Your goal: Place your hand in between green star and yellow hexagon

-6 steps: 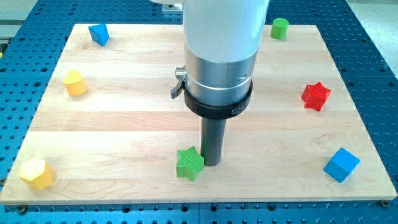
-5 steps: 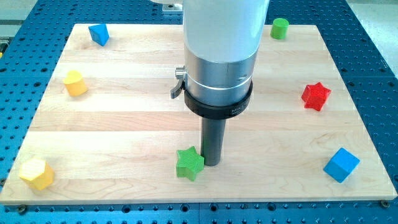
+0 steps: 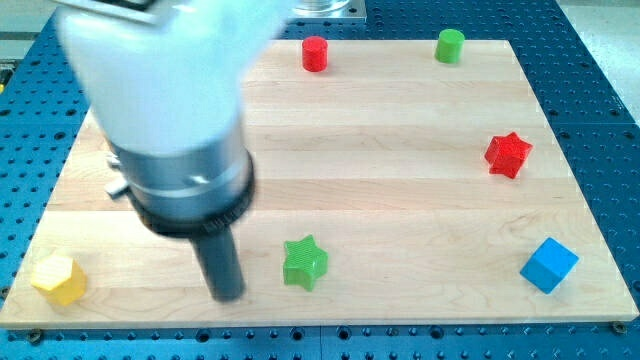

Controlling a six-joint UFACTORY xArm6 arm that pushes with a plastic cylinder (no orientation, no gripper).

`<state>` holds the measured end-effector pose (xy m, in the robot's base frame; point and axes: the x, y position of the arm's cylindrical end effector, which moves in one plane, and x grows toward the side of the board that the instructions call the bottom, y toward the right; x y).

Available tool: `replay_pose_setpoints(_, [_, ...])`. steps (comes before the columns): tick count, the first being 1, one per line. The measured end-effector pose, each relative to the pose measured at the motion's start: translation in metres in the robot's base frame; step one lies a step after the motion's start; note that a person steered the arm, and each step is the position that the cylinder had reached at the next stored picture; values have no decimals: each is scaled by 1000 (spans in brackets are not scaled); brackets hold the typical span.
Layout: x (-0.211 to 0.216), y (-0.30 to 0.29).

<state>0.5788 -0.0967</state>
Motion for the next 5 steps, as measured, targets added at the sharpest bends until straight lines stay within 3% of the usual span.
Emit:
replay_pose_setpoints(1, [-59,54])
replay_pose_setpoints(3, [-37,-74])
replay_pose_setpoints(4, [16,-59])
replay_pose_setpoints(5, [-4,9])
